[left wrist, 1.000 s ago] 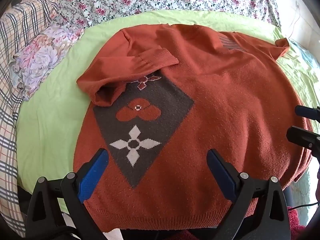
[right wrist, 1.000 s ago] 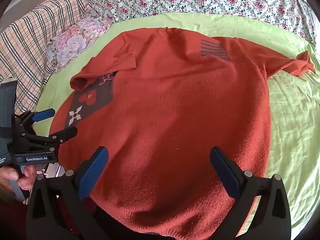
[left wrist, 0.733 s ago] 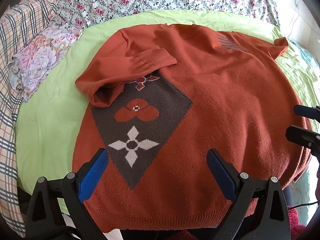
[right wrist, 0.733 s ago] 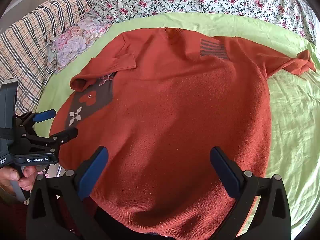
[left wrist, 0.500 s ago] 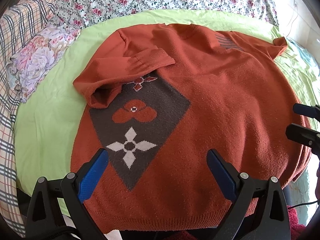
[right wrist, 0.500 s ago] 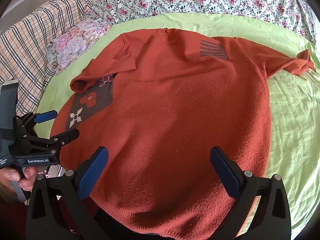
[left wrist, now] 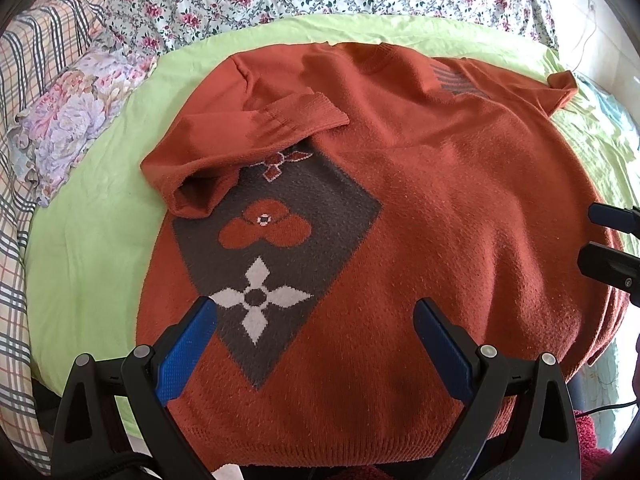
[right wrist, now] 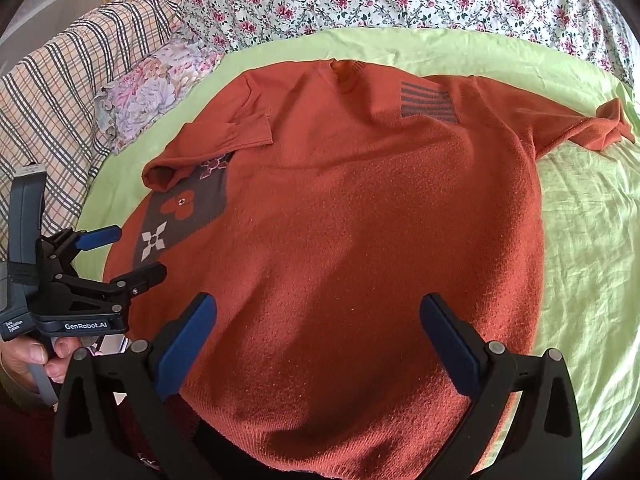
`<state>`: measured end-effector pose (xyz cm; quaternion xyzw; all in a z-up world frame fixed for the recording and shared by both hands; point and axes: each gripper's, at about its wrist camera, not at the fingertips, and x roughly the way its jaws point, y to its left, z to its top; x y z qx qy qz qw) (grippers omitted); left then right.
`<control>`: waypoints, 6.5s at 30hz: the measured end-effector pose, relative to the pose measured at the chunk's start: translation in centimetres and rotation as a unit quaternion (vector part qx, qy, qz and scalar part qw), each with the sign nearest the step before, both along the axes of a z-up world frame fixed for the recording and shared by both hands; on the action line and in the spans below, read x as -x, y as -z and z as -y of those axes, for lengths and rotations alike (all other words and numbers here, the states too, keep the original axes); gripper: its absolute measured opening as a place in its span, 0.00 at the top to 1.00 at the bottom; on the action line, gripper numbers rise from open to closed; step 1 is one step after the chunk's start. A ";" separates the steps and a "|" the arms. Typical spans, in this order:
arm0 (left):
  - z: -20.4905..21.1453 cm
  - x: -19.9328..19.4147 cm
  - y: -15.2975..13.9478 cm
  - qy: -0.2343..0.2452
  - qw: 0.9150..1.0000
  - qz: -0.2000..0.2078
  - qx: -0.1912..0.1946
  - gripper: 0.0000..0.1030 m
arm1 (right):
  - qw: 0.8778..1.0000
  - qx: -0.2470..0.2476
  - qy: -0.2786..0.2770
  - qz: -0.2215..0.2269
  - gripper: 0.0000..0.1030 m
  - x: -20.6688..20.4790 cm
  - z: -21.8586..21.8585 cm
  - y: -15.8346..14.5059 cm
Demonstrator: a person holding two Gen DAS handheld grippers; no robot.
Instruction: Fold small clothes
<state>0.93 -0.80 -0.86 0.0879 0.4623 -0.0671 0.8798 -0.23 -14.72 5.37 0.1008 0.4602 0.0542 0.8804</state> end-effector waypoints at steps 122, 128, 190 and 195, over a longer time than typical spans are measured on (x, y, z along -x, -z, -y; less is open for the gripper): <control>-3.2 -16.6 -5.6 0.088 0.983 -0.046 0.155 0.52 | 0.951 -0.069 0.279 0.115 0.95 -14.0 32.4 -6.8; -5.0 -14.5 -4.8 0.082 0.982 -0.052 0.164 0.50 | 0.968 -0.135 0.170 0.126 0.95 -16.5 21.7 -5.8; -7.1 -23.2 -1.8 0.050 0.974 -0.030 0.219 0.91 | 0.960 -0.123 0.238 0.081 0.43 -9.5 20.6 -1.0; -6.9 -23.8 -2.5 0.039 0.979 -0.006 0.199 0.96 | 0.965 -0.119 0.229 0.039 0.43 -13.5 22.5 0.8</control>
